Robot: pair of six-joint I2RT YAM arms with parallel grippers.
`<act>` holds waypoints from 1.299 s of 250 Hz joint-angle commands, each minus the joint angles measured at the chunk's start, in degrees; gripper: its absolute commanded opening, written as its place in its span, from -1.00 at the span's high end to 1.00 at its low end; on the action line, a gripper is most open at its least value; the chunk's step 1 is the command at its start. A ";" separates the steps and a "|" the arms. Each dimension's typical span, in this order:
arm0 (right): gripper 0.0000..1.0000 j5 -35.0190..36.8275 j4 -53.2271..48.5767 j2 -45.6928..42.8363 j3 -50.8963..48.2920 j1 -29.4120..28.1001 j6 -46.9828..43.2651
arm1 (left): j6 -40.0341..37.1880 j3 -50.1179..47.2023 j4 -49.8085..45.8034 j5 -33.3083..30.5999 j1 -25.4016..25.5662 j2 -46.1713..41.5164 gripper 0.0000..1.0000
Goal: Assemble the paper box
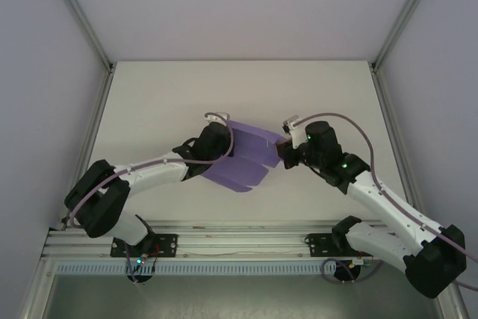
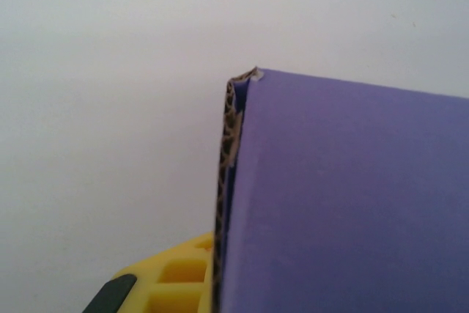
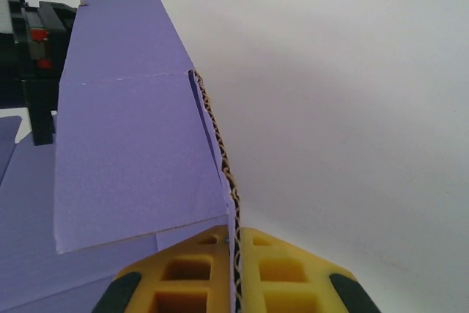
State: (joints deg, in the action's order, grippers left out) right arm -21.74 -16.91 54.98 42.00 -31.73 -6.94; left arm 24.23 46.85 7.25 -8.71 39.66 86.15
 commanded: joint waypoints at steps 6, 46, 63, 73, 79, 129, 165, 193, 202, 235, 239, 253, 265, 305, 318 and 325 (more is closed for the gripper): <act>1.00 3.11 -2.93 -1.34 1.75 0.13 0.08 | 2.97 4.55 -5.13 -22.93 -1.69 4.23 0.94; 1.00 3.33 -2.49 -0.81 2.02 -0.05 0.79 | 4.05 8.49 -9.43 -28.84 -1.69 8.95 0.95; 1.00 2.99 -1.50 -0.19 1.75 -0.28 0.94 | 5.65 9.75 -11.52 -29.88 -1.69 10.32 1.00; 1.00 2.77 -0.53 0.03 1.38 -0.40 1.14 | 5.41 10.60 -12.56 -29.21 -1.69 10.90 1.00; 1.00 2.71 -0.03 0.19 1.24 -0.38 1.13 | 5.10 10.83 -12.75 -28.52 -1.63 11.08 1.00; 1.00 3.84 1.14 1.99 2.12 -0.35 0.99 | 0.57 5.69 -4.74 -18.30 -1.45 6.74 0.65; 1.00 1.31 2.55 2.05 1.77 -0.27 0.35 | -1.37 -0.73 2.07 -9.60 -1.51 0.68 0.26; 1.00 -1.93 2.72 2.41 1.34 -0.27 -1.79 | -3.95 -6.31 9.55 -2.00 -1.73 -3.40 -0.05; 1.00 -3.86 3.02 2.39 0.74 -0.32 -3.35 | -4.74 -7.81 11.63 -0.36 -1.69 -4.31 -0.18; 1.00 -6.60 2.66 2.57 0.28 -0.05 -5.54 | -5.20 -9.84 12.82 2.08 -2.89 -6.66 -0.39; 1.00 -6.69 2.58 2.63 0.30 -0.03 -5.54 | -5.43 -10.04 12.94 2.68 -3.07 -6.92 -0.41; 1.00 -7.71 2.57 2.61 0.15 -0.01 -6.12 | -6.03 -10.66 13.58 4.53 -3.58 -7.59 -0.50; 1.00 -8.82 3.37 2.53 -0.30 -0.04 -6.28 | -6.02 -11.12 13.91 4.72 -4.01 -7.77 -0.55; 1.00 -11.79 2.96 2.88 -0.40 0.08 -7.79 | -5.75 -11.56 15.63 11.25 -8.17 -7.25 -0.66; 1.00 -12.81 2.34 3.16 0.00 0.04 -7.98 | -6.65 -11.91 17.25 13.90 -9.43 -6.84 -0.72; 1.00 -13.37 2.14 3.20 0.20 0.08 -8.07 | -7.50 -11.94 17.97 14.99 -9.89 -6.55 -0.72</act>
State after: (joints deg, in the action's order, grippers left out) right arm -31.22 -14.17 57.93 41.93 -31.92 -13.21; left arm 19.18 35.92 20.43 -0.73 32.18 79.59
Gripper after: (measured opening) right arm 0.057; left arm 0.852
